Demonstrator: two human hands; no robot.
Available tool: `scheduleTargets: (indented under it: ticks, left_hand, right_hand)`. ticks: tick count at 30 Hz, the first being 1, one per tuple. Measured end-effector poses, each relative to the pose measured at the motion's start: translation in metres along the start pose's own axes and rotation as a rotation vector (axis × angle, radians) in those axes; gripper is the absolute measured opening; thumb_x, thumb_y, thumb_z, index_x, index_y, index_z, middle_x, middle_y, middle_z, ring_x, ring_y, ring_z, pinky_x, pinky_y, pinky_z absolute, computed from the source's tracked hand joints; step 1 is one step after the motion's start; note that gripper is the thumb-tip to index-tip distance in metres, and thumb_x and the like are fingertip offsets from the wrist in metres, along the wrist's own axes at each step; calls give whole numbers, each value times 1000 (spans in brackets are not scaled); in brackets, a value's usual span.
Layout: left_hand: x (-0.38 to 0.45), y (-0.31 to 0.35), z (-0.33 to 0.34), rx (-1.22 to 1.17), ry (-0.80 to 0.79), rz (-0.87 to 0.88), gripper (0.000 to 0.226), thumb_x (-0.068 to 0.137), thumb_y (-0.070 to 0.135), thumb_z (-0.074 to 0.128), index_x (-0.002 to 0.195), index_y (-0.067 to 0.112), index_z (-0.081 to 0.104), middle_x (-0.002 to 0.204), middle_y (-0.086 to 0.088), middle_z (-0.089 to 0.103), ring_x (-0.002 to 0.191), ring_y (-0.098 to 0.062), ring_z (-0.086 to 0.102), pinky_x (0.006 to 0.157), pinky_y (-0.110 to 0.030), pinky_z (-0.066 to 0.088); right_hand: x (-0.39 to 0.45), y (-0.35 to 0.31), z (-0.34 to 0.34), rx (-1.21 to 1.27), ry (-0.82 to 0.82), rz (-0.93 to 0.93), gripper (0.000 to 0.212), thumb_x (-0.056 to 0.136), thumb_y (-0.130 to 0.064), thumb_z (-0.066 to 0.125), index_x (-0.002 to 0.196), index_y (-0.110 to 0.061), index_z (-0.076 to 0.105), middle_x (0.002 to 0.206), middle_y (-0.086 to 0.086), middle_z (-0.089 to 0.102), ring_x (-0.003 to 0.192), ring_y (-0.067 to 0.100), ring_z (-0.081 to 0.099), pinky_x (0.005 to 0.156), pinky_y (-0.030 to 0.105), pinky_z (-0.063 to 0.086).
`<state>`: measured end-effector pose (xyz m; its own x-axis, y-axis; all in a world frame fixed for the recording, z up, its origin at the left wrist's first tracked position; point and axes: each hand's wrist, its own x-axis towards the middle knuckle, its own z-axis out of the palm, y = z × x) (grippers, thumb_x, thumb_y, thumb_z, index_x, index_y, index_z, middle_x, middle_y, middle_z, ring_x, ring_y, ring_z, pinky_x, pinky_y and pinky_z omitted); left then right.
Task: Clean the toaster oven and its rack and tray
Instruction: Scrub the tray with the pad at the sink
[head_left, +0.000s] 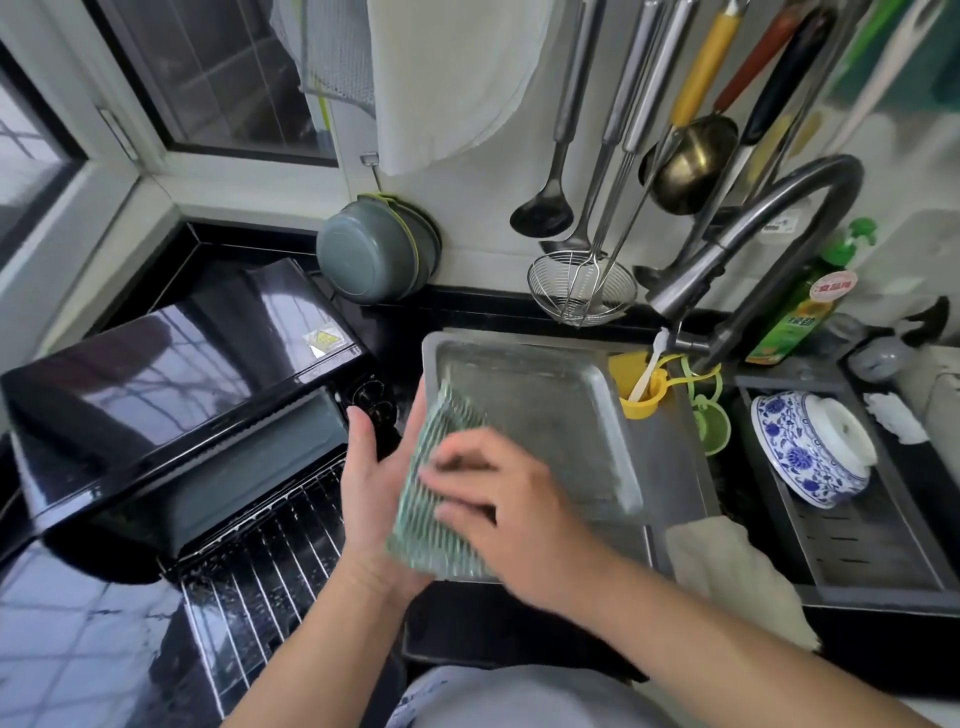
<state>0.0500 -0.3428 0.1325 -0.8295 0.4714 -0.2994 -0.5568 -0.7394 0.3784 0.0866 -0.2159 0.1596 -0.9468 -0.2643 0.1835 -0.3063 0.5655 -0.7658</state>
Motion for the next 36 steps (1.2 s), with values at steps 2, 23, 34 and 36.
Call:
scheduleTargets:
  ticks: [2, 23, 34, 36]
  left_hand:
    - [1, 1, -2, -7, 58, 36, 76, 95, 78, 33, 155, 33, 46, 156, -10, 48, 136, -28, 52, 115, -41, 44]
    - [4, 7, -5, 278, 189, 233, 37, 112, 28, 39, 142, 34, 60, 142, -3, 64, 133, -29, 59, 109, -63, 45]
    - [6, -23, 7, 305, 291, 305, 40, 111, 16, 37, 142, 29, 60, 140, -11, 65, 123, -29, 64, 104, -54, 53]
    - [4, -29, 8, 274, 291, 291, 39, 111, 16, 39, 141, 28, 61, 137, -14, 66, 118, -31, 66, 100, -51, 56]
  right_hand:
    - [-8, 1, 1, -7, -39, -19, 34, 87, -10, 72, 120, -14, 71, 119, -10, 56, 109, 2, 56, 102, 20, 44]
    - [-52, 99, -70, -579, 56, -10, 41, 76, 15, 59, 107, -10, 69, 119, 0, 65, 117, 16, 57, 105, 43, 46]
    - [-35, 40, -12, -335, 18, 59, 49, 80, -1, 37, 110, -14, 74, 115, -2, 70, 108, 15, 58, 101, 30, 46]
    - [-30, 27, -3, -296, -95, -9, 47, 79, -8, 38, 105, -16, 75, 110, -5, 71, 102, 15, 60, 94, 26, 47]
